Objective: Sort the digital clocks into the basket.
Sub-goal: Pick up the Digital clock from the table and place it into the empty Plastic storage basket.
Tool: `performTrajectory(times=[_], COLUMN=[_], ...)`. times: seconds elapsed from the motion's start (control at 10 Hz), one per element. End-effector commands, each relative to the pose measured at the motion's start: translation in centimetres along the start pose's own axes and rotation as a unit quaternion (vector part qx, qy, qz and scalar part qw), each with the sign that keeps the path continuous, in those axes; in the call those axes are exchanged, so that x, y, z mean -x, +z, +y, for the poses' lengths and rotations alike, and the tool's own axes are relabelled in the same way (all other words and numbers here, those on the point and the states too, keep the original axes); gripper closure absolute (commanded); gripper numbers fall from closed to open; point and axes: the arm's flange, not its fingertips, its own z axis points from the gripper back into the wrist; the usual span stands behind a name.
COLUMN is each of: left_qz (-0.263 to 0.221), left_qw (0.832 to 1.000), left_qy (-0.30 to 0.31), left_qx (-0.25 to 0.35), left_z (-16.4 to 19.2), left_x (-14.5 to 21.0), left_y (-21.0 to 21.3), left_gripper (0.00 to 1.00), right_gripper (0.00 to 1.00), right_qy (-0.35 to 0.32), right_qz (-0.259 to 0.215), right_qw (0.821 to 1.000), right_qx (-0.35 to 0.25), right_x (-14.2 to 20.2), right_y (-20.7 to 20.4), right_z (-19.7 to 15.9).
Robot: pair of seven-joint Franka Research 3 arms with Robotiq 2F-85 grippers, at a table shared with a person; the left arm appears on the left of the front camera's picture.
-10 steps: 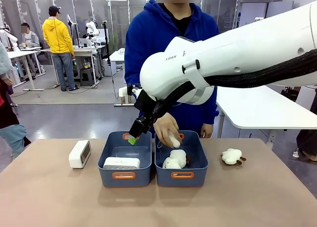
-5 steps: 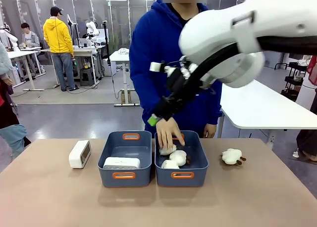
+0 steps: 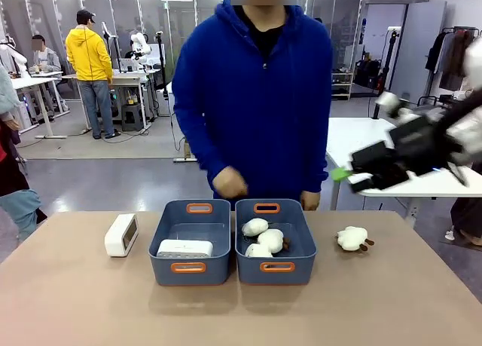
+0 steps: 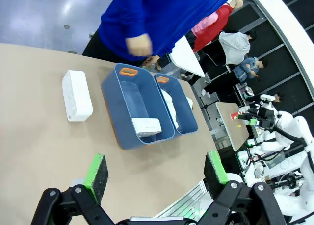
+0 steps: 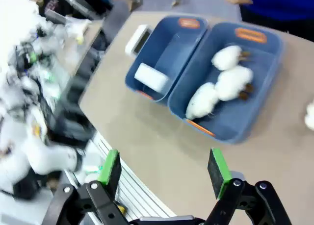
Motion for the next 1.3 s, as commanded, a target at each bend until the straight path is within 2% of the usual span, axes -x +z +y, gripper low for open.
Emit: performTrajectory(times=[0.0, 0.3, 0.4, 1.0, 1.1, 1.2], left_qz=[-0.007, -0.007, -0.007, -0.007, 0.0, -0.004], left_qw=[1.0, 1.0, 1.0, 1.0, 1.0, 0.997], left_qy=[-0.009, -0.009, -0.009, -0.009, 0.0, 0.026], left_qx=[0.013, 0.013, 0.013, 0.013, 0.0, -0.072], left_z=[0.1, 0.1, 0.1, 0.1, 0.0, -1.3], left_x=[-0.1, -0.1, -0.1, -0.1, 0.0, -0.5], left_y=[-0.2, -0.2, -0.2, -0.2, 0.0, -1.2], left_gripper=[0.0, 0.0, 0.0, 0.0, 0.0, 0.0], right_gripper=[0.1, 0.1, 0.1, 0.1, 0.1, 0.1], right_qy=[-0.047, -0.077, -0.079, -0.079, -0.079, -0.079], right_qz=[-0.051, -0.082, -0.065, -0.065, -0.065, -0.065], right_qw=[0.997, 0.993, 0.995, 0.995, 0.995, 0.995], right_qx=[-0.021, -0.04, -0.013, -0.013, -0.013, -0.013], right_x=[3.0, 3.0, 3.5, 3.5, 3.5, 3.5], right_y=[2.3, 2.1, 4.2, 4.2, 4.2, 4.2], right_z=[-2.1, -5.4, -4.3, -4.3, -4.3, -4.3])
